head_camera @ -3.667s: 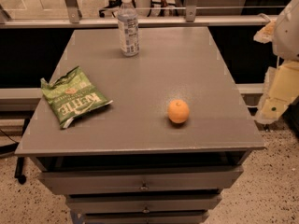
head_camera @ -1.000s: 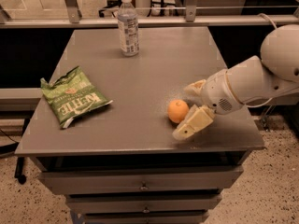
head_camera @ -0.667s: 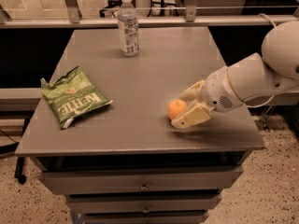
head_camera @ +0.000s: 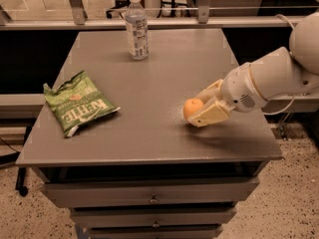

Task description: Move orange near blue plastic bottle

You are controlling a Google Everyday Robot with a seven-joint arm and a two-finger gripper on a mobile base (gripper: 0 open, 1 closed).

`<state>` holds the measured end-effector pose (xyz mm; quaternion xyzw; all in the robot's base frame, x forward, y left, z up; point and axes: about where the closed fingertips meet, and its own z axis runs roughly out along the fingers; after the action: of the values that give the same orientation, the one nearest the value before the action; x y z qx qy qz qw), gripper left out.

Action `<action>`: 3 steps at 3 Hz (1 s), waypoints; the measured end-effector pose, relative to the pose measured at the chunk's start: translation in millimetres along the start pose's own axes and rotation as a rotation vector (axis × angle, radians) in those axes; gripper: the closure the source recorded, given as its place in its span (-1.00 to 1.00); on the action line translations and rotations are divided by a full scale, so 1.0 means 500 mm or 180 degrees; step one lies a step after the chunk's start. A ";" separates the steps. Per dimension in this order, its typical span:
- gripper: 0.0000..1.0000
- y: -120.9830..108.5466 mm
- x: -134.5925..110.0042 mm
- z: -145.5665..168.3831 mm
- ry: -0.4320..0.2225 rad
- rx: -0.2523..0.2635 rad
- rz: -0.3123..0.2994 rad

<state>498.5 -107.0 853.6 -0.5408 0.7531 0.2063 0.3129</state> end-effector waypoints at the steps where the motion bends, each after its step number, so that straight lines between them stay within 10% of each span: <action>1: 1.00 0.001 -0.003 -0.001 0.0000 0.0002 -0.0011; 3: 1.00 -0.050 -0.045 0.031 -0.0203 0.0117 -0.0120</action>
Offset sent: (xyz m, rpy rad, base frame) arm 0.0000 0.0009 0.0015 -0.0010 -0.0027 0.0018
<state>531.1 -89.6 858.8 -0.5421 0.7361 0.2036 0.3504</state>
